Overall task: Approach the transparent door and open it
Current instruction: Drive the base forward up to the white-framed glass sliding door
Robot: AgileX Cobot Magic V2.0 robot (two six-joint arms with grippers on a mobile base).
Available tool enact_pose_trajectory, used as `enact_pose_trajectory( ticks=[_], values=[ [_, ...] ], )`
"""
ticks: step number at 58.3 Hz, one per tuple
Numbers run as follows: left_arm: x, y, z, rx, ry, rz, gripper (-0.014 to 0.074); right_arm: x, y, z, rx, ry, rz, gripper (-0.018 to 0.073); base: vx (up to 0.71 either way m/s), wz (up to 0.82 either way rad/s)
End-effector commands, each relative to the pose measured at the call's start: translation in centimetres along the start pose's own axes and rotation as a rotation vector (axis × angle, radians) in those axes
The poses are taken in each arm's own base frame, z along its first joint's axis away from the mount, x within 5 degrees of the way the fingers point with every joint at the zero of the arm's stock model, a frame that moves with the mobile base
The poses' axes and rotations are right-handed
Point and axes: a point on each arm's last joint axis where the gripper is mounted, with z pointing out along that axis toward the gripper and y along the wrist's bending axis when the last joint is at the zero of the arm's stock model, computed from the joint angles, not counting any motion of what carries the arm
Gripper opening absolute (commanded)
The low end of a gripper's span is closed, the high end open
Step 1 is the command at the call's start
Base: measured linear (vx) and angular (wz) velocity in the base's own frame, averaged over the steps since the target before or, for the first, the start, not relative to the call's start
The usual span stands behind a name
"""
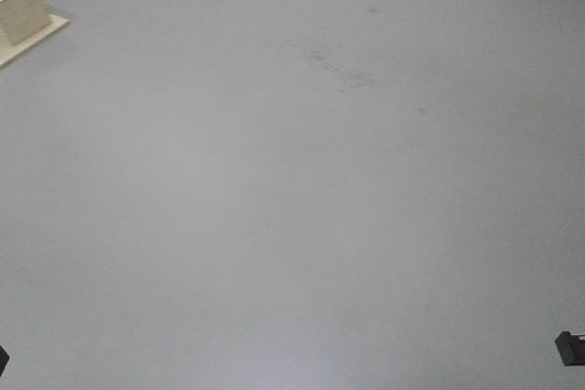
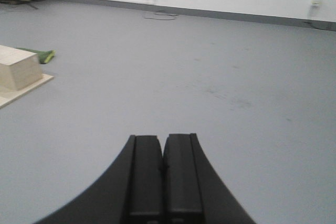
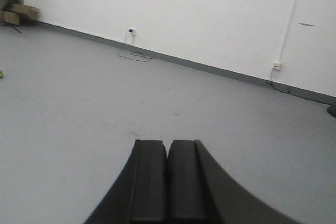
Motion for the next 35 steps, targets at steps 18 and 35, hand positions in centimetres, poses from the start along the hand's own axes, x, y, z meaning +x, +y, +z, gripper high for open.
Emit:
enact_pose_trajectory(
  ticks=[18,35],
  values=[
    [0.23,0.14,0.14,-0.011,-0.059,-0.019,-0.0006,-0.28,-0.05,-0.07,0.014,-0.075,-0.004,-0.0008,0.65,0.53],
    [0.23,0.14,0.14,-0.011,-0.059,-0.019,-0.0006,-0.28,-0.05,-0.07,0.014,-0.075,-0.004,-0.0008,0.68,0.55]
  ],
)
